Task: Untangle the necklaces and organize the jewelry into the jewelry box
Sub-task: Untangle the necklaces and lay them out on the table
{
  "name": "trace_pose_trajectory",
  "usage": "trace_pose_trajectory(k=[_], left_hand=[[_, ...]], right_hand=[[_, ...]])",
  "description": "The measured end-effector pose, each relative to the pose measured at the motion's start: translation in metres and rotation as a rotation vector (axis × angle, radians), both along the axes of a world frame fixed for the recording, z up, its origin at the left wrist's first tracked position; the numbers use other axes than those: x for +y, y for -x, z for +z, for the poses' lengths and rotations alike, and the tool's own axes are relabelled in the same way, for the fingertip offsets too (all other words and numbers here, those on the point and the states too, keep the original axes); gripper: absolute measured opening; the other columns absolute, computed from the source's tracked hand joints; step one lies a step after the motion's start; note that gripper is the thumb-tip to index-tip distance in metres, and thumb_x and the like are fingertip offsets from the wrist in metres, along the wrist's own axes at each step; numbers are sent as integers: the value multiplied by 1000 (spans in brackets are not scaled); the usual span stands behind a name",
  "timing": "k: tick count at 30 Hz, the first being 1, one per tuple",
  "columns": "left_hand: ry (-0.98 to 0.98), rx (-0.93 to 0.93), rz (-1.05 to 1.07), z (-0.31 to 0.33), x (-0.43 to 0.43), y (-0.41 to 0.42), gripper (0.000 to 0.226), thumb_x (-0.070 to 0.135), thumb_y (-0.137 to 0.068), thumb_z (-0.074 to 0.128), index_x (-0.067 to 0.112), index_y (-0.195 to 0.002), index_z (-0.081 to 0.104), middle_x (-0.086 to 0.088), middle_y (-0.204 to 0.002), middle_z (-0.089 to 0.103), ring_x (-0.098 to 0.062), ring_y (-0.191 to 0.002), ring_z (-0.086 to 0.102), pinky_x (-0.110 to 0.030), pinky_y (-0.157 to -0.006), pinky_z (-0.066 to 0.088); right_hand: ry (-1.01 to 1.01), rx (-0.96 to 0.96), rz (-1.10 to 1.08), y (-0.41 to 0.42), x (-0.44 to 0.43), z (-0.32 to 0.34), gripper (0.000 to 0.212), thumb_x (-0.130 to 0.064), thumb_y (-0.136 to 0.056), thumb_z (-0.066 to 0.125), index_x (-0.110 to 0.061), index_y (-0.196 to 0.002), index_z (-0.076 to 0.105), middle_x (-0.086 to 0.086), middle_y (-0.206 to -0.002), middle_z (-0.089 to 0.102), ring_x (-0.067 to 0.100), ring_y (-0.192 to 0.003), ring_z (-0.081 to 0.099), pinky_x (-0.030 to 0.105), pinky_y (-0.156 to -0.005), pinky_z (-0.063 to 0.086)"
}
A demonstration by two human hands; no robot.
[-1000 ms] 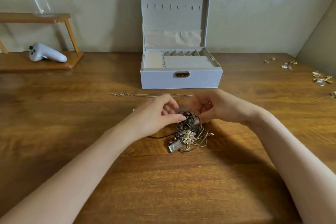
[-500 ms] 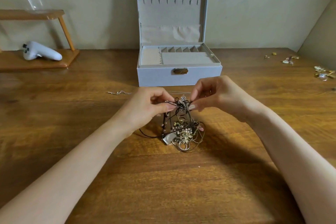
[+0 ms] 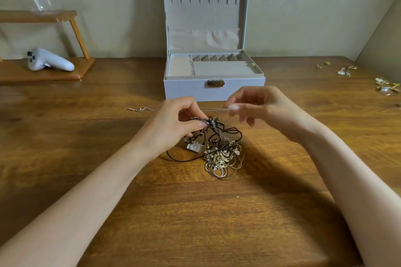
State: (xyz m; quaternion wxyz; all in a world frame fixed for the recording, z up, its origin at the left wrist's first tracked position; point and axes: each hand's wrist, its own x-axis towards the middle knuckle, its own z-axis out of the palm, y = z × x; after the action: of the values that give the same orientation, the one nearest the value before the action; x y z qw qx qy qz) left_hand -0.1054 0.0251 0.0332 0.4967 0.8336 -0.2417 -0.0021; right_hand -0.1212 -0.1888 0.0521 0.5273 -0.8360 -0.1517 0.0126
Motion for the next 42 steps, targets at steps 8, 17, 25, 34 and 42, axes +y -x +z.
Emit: trace_pose_trajectory(k=[8, 17, 25, 34, 42], left_hand=[[30, -86, -56, 0, -4, 3, 23, 2, -76, 72, 22, -72, 61, 6, -84, 70, -9, -79, 66, -25, -77, 53], [-56, -26, -108, 0, -1, 2, 32, 20, -70, 79, 20, -90, 54, 0, -88, 62, -14, -83, 61, -24, -79, 49], [4, 18, -34, -1, -5, 5, 45, 60, -66, 71, 23, -88, 60, 8, -84, 64, -16, -77, 57, -21, -69, 45], [91, 3, -32, 1, -3, 2, 11, 12, -79, 71, 22, -78, 67, 8, -78, 68, 2, -74, 60, -10, -71, 45], [88, 6, 8, 0, -2, 1, 12, 11, -75, 74, 19, -77, 65, 2, -78, 68, -6, -73, 61, -21, -74, 50]], right_hand=[[13, 210, 147, -2, 4, -9, 23, -27, -72, 68, -13, -90, 71, -1, -72, 64, 7, -63, 53, 19, -60, 42], [-214, 103, 4, -6, 1, -7, 33, 14, -71, 67, -11, -92, 65, 1, -67, 62, 9, -65, 59, 20, -71, 48], [-263, 64, 46, -3, 4, -5, 31, 16, -74, 64, -10, -91, 61, 5, -73, 62, 13, -67, 58, 20, -67, 50], [-115, 102, 102, -2, 12, -10, 28, -10, -73, 72, -14, -99, 63, 1, -88, 66, 11, -76, 57, 22, -64, 45], [-81, 78, 46, -2, 16, -13, 20, -28, -69, 72, -11, -78, 68, 0, -71, 63, 8, -67, 54, 21, -66, 42]])
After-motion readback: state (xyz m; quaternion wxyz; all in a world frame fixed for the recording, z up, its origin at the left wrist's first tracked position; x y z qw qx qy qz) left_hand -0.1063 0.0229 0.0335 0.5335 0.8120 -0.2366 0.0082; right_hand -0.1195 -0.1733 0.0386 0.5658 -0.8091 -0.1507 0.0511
